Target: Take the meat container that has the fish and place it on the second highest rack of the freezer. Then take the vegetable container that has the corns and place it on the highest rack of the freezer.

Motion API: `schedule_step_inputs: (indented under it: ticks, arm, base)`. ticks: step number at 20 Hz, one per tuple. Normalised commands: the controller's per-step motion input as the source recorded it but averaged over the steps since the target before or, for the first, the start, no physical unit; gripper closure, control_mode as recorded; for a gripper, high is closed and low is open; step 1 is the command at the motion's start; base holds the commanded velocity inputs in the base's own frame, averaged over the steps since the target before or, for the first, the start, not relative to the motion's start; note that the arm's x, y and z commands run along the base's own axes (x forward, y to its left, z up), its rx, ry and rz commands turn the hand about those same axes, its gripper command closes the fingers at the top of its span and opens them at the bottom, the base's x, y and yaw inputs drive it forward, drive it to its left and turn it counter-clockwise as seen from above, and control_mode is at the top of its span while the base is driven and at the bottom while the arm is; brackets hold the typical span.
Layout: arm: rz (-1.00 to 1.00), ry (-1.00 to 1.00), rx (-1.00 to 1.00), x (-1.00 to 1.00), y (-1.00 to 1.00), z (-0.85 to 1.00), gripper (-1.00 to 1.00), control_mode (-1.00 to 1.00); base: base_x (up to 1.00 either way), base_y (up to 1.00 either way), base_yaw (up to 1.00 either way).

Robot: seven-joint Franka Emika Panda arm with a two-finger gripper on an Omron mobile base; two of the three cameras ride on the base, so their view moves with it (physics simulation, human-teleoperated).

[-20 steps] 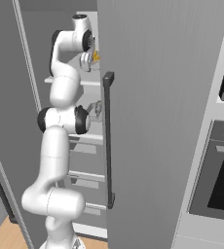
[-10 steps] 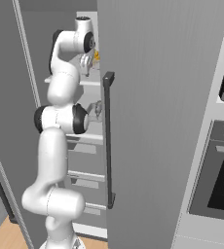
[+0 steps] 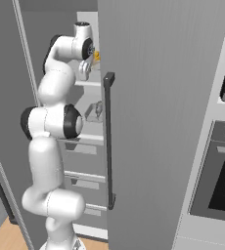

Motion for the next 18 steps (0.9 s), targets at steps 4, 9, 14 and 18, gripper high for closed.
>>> schedule_step_inputs:
  ticks: [4,9,14,18]
  arm:
    - [0.00,-0.40,0.00,-1.00,0.00,-0.53,-1.00,-1.00]
    - [-0.02,-0.16,0.11,-1.00,-0.11,0.00,-1.00,-1.00]
    - [-0.08,-0.04,0.09,-1.00,-0.02,0.12,-1.00,-1.00]
    - [-0.07,-0.04,0.06,-1.00,0.00,0.15,-1.00,-1.00]
  base:
    - [0.00,0.00,0.00]
    - [0.00,0.00,0.00]
    - [0.00,0.00,0.00]
    - [0.00,0.00,0.00]
